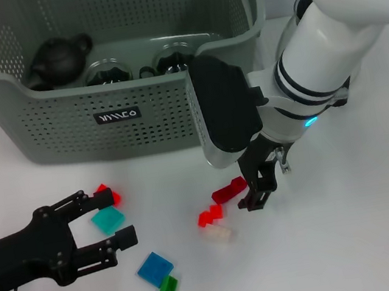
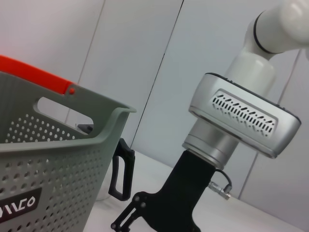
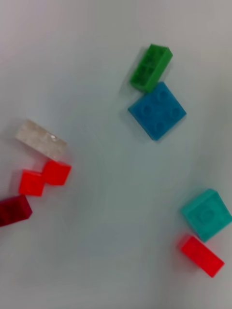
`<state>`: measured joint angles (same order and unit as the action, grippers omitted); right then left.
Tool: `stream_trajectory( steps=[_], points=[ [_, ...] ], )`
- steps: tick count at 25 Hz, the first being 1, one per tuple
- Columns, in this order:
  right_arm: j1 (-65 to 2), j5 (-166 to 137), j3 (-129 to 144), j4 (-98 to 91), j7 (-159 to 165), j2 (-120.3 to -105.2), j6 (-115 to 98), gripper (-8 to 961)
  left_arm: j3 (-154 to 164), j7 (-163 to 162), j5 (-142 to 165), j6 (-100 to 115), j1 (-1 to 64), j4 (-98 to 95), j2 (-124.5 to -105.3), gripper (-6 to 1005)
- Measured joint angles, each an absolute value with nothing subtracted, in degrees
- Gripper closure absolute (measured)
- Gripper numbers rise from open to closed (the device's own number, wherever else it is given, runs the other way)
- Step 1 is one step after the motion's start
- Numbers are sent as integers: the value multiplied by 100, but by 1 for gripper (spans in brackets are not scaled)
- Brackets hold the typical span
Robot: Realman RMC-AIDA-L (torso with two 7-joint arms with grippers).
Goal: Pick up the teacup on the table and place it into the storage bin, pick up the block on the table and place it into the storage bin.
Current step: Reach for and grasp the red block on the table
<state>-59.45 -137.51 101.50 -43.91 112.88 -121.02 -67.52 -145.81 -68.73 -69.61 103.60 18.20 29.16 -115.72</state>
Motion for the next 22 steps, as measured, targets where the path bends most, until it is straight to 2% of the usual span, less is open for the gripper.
stream_trajectory(
  steps=[5, 7, 22],
  points=[
    [-5954, -13636, 10263, -4199, 11247, -12103, -6420, 12, -14581, -6873, -6961, 10360, 1819, 2913, -11582, 143],
    [-5937, -13544, 10304, -4174, 11220, -12103, -6321, 169, -14581, -6873, -6961, 10361, 1819, 2904, -11583, 143],
    [-5924, -13274, 10345, -3899, 11109, -12103, -5979, 334, -14581, -6873, -6961, 10350, 1811, 2900, -11593, 144]
  ],
)
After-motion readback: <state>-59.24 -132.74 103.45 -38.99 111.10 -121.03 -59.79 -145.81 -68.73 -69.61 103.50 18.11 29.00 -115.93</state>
